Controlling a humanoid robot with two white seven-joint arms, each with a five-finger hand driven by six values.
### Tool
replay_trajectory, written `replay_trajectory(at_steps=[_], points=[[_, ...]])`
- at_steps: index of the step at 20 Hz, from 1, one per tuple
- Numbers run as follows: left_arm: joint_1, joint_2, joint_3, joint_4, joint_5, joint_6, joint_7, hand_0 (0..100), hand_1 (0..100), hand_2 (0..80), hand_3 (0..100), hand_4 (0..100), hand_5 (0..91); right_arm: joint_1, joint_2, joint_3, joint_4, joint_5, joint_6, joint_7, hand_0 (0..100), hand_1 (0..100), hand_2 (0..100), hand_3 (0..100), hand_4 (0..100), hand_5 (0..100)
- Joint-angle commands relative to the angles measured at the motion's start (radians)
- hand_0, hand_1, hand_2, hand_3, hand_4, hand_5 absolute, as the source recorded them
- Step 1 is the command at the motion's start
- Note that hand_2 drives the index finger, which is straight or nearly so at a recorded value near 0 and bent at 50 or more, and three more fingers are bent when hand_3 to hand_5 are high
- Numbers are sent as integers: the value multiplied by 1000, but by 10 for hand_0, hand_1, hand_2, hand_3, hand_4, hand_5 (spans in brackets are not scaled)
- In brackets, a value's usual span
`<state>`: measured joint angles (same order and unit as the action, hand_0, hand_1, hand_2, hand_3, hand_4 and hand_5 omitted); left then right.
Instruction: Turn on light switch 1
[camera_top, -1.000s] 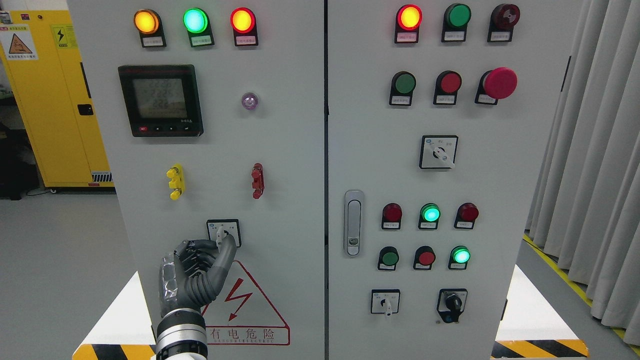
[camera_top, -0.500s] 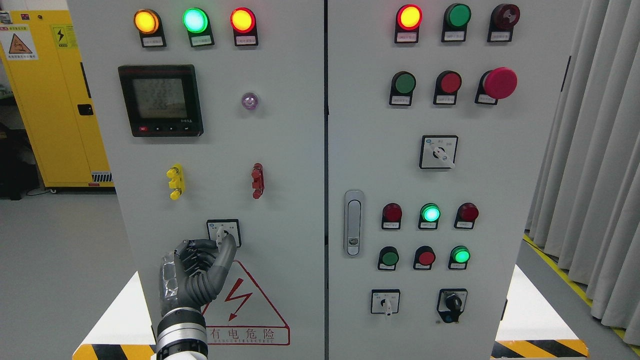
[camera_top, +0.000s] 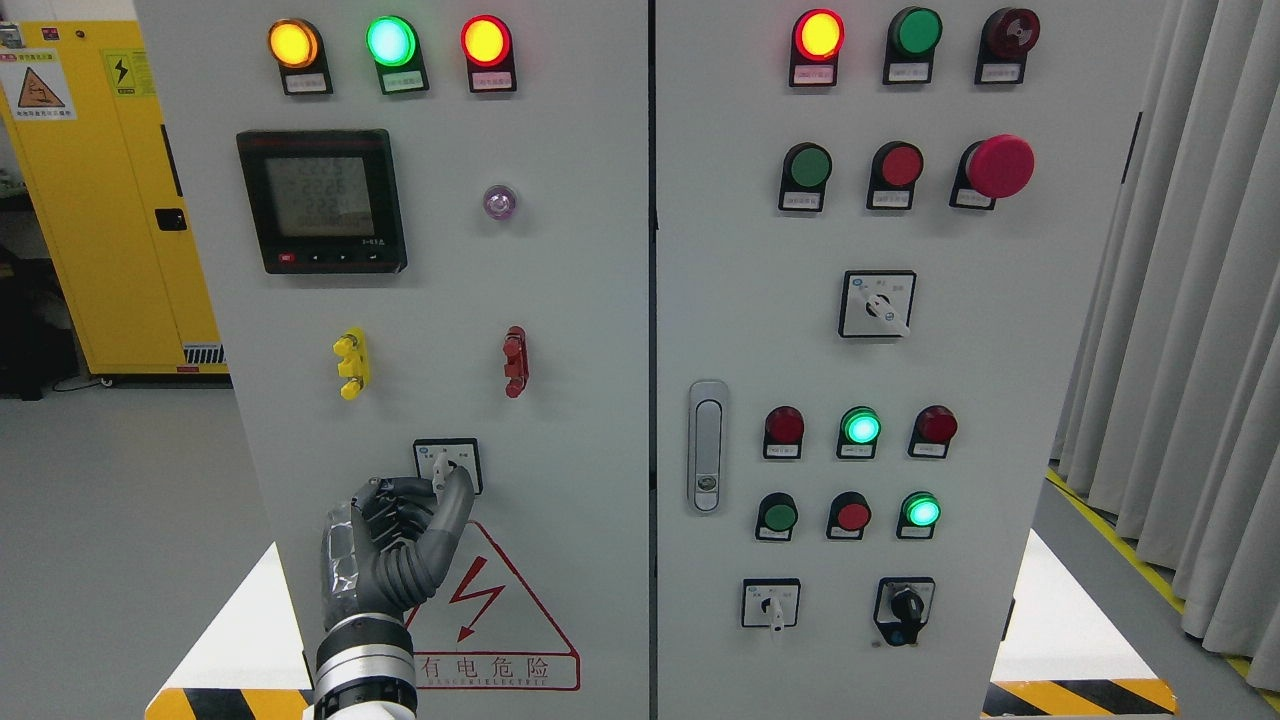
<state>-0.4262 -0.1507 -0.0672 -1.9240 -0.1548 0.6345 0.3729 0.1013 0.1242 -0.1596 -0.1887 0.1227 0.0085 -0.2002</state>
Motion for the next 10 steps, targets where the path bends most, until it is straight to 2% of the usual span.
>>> replay_trajectory(at_steps=[1,10], points=[[0,-1,0,0,-2,2,0,258,668,584,861,892,875,0,0,0,0,0,-1,1,0,500,40,0,0,0],[0,-1,0,2,-3,2,0,288,658,587,870,893,877,0,0,0,0,0,-1,1,0,500,40,0,0,0]])
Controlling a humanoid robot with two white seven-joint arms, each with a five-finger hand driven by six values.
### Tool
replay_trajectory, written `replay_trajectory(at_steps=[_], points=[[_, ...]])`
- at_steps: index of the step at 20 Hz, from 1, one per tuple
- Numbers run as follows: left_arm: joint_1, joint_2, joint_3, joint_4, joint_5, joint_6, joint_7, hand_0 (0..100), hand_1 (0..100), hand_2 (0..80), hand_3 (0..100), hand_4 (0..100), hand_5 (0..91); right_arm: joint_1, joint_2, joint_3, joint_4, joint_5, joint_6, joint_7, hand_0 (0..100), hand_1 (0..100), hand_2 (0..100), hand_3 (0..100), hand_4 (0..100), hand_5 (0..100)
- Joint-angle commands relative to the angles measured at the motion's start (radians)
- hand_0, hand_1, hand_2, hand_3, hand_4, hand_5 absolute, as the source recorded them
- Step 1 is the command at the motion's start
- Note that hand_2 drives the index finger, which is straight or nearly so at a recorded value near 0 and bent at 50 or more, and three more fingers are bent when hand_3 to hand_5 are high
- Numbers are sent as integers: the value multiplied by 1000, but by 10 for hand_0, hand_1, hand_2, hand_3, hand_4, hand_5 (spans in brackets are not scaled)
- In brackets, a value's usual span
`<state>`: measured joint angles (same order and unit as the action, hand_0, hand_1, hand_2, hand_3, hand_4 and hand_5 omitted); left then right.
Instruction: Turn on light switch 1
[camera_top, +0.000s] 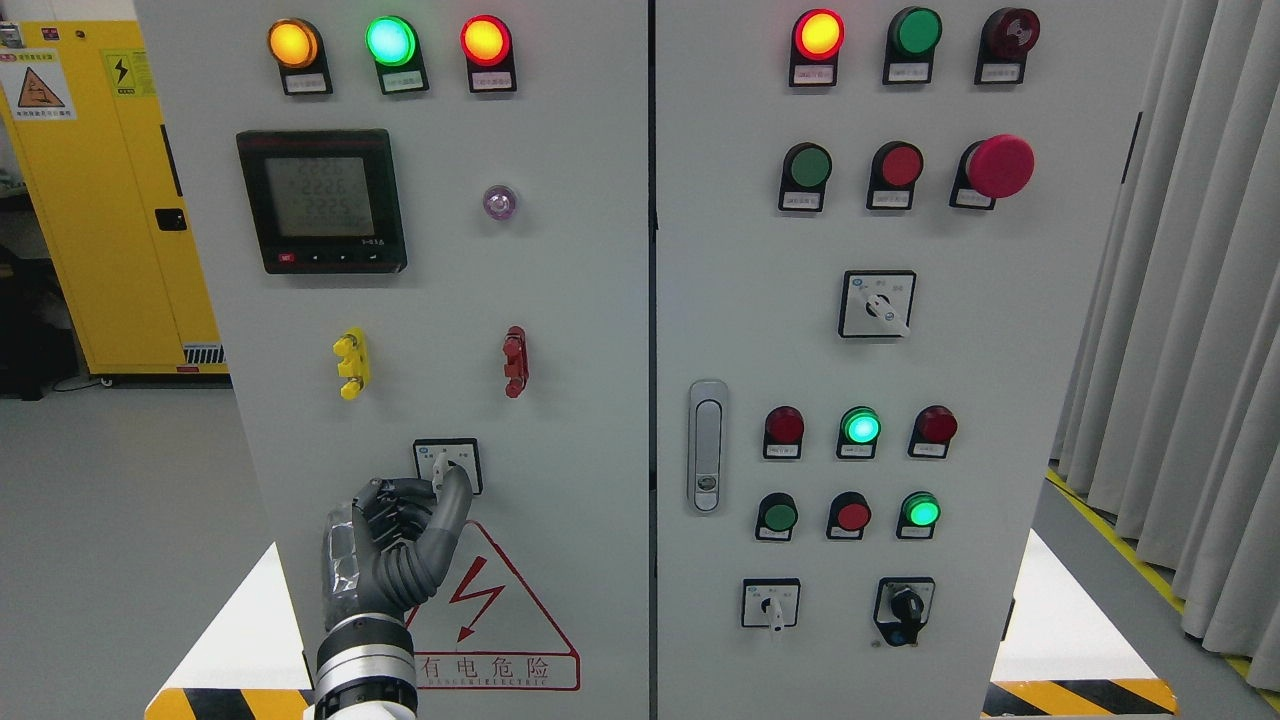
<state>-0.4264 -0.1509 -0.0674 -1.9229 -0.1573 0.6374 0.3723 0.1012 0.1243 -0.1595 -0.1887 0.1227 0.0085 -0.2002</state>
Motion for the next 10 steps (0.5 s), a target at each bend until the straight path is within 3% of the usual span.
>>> replay_trajectory(at_steps=[1,10], points=[[-2,-1,-2,1,-1,-1,0,290,656,588,870,894,877,0,0,0,0,0,-1,1,0,500,40,0,0,0],[-2,1,-2,1,2,-1,-3,317,643,590,871,895,877,0,0,0,0,0,-1,1,0,500,40,0,0,0]])
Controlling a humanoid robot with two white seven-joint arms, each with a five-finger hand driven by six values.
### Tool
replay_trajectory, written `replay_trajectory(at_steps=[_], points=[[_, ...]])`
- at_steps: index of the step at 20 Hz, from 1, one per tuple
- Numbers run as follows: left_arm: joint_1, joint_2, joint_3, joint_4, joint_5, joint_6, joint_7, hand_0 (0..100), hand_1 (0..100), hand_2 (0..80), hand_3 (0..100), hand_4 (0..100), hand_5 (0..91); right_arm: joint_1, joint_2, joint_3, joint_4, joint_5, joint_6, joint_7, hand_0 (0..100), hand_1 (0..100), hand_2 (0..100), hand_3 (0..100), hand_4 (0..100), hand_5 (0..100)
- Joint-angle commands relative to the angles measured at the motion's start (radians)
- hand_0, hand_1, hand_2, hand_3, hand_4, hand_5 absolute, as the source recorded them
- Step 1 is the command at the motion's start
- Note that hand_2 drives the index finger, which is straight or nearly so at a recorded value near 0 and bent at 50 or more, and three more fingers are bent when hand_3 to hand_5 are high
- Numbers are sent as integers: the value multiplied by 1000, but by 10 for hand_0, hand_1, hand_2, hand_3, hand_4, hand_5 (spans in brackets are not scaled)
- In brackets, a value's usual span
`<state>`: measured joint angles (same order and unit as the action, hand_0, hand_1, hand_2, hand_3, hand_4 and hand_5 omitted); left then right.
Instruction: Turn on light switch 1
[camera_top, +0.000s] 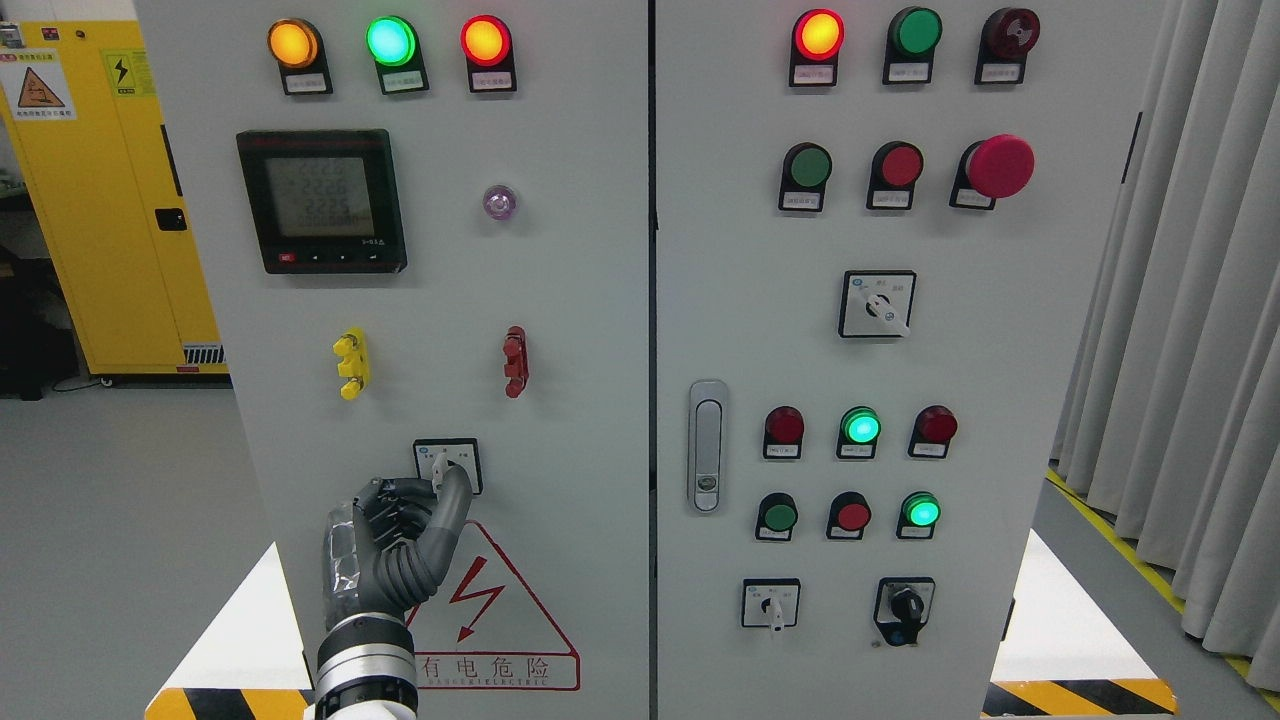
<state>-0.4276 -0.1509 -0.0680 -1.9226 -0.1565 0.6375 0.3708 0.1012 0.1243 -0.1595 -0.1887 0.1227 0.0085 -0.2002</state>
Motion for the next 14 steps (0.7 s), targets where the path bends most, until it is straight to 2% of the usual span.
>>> replay_trajectory(at_steps=[1,14], points=[[0,1,-1,0,2,-1,-1,321,641,590,871,895,877,0,0,0,0,0,-1,-1,0,500,40,0,0,0],[0,1,-3,0,2,-1,-3,379,610,598,871,896,877,0,0,0,0,0,-1,1,0,500,40,0,0,0]])
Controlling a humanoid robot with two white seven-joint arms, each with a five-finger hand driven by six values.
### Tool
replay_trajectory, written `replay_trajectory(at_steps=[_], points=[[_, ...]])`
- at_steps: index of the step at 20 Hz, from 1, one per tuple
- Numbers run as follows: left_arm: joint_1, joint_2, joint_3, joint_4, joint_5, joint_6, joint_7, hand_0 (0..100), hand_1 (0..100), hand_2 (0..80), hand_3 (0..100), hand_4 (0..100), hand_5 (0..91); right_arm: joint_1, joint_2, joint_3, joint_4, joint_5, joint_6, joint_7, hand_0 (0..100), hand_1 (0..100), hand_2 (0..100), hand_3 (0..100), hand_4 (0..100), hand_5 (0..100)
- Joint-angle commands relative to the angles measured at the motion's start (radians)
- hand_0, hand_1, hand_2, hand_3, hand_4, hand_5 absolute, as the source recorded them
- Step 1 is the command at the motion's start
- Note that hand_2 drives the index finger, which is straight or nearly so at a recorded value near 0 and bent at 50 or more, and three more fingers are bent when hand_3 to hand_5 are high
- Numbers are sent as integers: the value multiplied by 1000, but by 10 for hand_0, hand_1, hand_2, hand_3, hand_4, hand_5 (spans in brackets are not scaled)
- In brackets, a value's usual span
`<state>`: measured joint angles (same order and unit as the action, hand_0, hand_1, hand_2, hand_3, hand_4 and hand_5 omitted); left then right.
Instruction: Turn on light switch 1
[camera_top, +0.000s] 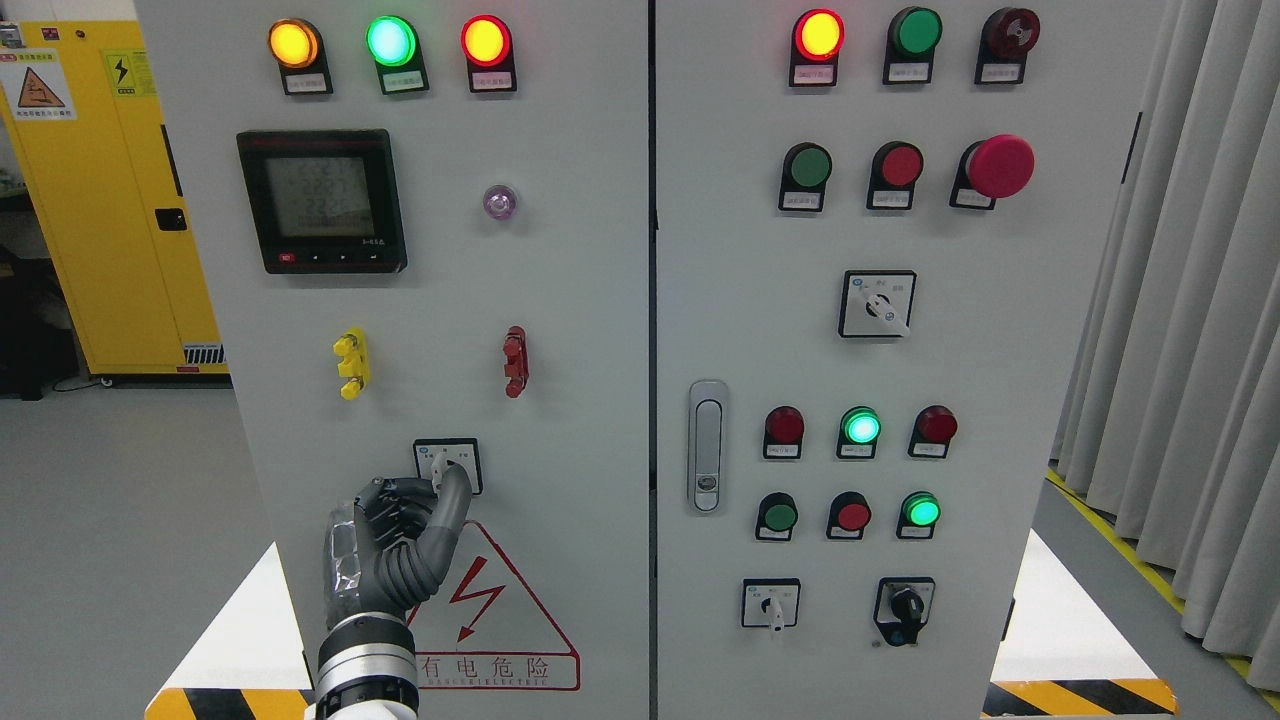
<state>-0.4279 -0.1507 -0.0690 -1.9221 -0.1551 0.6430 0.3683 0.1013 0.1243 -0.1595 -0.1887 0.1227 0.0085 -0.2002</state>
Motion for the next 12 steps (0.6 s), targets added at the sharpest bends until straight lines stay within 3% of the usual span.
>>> replay_trajectory(at_steps=[1,12], points=[[0,0,-2,0,0,-6,0,385,609,598,871,896,877,0,0,0,0,0,-1,1,0,500,40,0,0,0],[1,-1,-2,0,2,-6,-2,438,593,616,873,897,877,0,0,0,0,0,-1,-1,0,500,40,0,0,0]])
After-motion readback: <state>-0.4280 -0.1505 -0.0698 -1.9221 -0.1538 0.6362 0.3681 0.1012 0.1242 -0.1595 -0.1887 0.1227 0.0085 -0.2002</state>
